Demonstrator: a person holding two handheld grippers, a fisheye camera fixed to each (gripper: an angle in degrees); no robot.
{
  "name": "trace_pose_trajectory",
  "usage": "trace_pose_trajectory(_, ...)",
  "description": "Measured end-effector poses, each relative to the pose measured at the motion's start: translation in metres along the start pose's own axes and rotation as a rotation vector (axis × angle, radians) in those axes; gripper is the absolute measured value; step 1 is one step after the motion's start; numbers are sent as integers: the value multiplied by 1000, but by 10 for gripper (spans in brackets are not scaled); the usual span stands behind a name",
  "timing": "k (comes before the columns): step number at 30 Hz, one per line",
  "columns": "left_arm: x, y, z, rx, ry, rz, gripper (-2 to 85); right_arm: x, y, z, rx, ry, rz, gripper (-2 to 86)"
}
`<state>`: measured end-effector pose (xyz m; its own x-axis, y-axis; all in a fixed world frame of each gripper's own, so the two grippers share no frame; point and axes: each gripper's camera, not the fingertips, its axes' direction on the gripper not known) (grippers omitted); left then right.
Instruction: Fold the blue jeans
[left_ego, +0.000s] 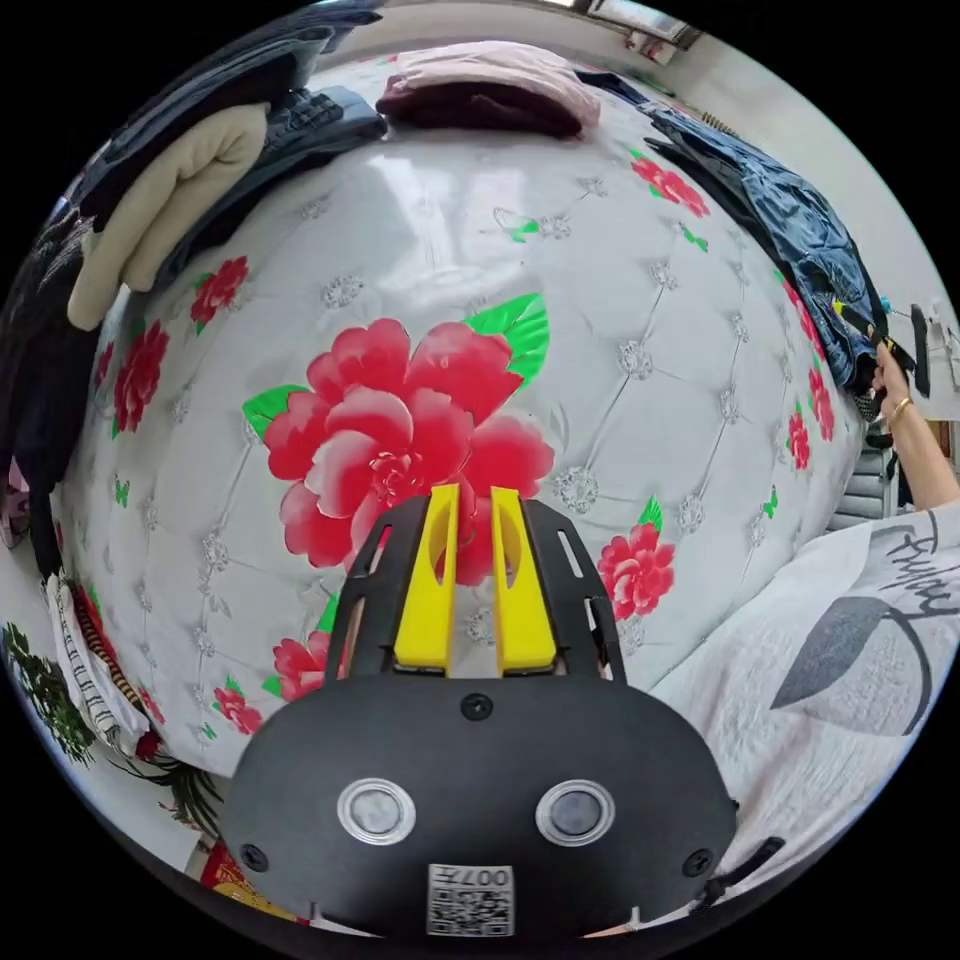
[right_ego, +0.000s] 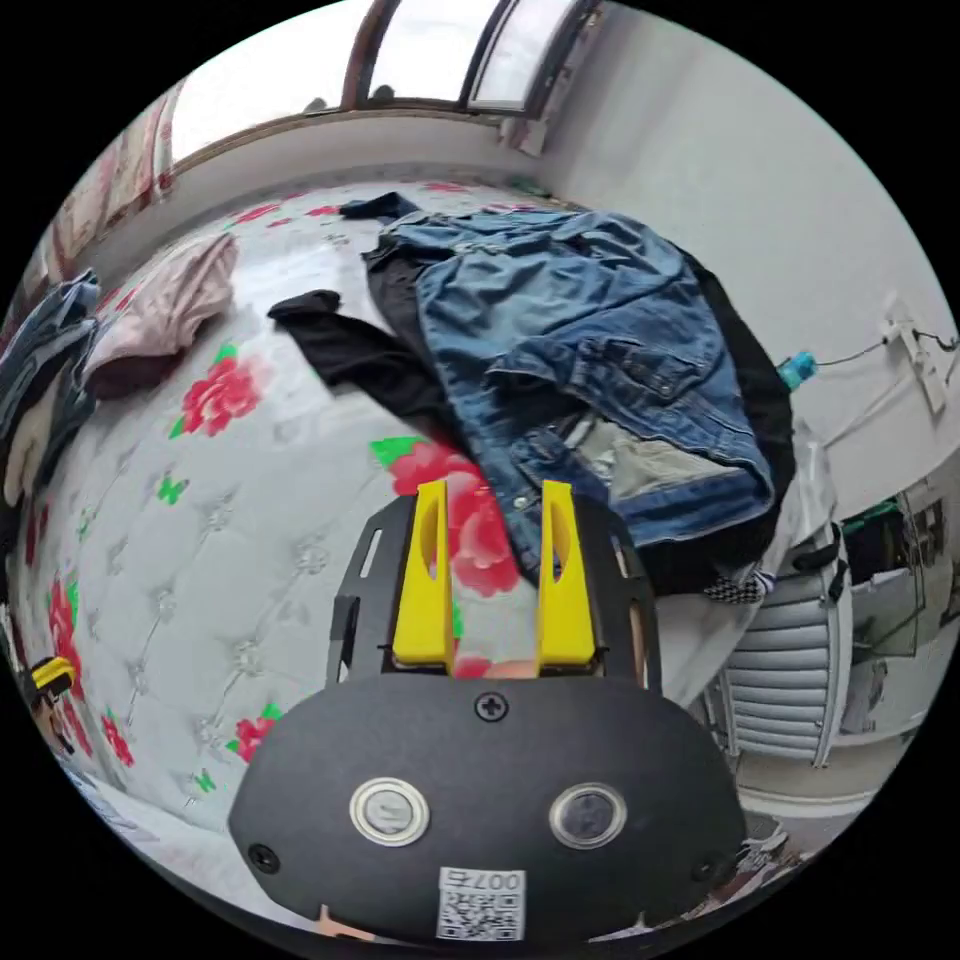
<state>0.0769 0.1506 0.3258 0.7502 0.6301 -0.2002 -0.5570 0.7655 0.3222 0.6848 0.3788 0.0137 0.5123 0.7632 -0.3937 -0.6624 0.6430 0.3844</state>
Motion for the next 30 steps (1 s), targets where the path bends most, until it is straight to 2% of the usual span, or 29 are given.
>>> trace_pose_trajectory(2, 9, -4, 1, -7, -44, 47, 57, 50, -9, 23, -78, 122, 62, 103)
trace_pose_trajectory(5, 11, -12, 3, -27, -51, 69, 59, 85, 0, 83, -312, -2, 152, 81)
trace_pose_trajectory(9, -6, -13, 5, -13, 23, -29, 48, 88, 6, 74, -290, -132, 201, 54)
trace_pose_trajectory(11, -11, -12, 5, -24, 41, -125, 17, 69, 20, 45, -179, -258, 151, 35)
trace_pose_trajectory(14, -4, 3, 2, 62, 233, -196, -5, 39, 51, 2, -63, -504, 70, 15)
trace_pose_trajectory(16, 11, 20, 3, 131, 357, -234, -7, 18, 71, -17, -43, -637, 1, 9)
trace_pose_trajectory(18, 28, 30, 5, 139, 398, -202, -5, -11, 90, -30, -71, -728, -63, 6)
trace_pose_trajectory(21, 57, 45, 2, 142, 372, -105, 8, -70, 121, -53, -105, -851, -193, 3)
trace_pose_trajectory(24, 68, 64, -13, 202, 365, -49, 44, -151, 148, -88, -151, -1026, -417, 4)
trace_pose_trajectory(27, 56, 89, -28, 266, 391, -89, 70, -253, 185, -139, -247, -1231, -739, 8)
trace_pose_trajectory(29, 41, 110, -37, 317, 365, -160, 73, -329, 228, -202, -277, -1394, -1080, 14)
trace_pose_trajectory(30, 28, 127, -42, 344, 319, -231, 70, -344, 240, -220, -271, -1437, -1158, 18)
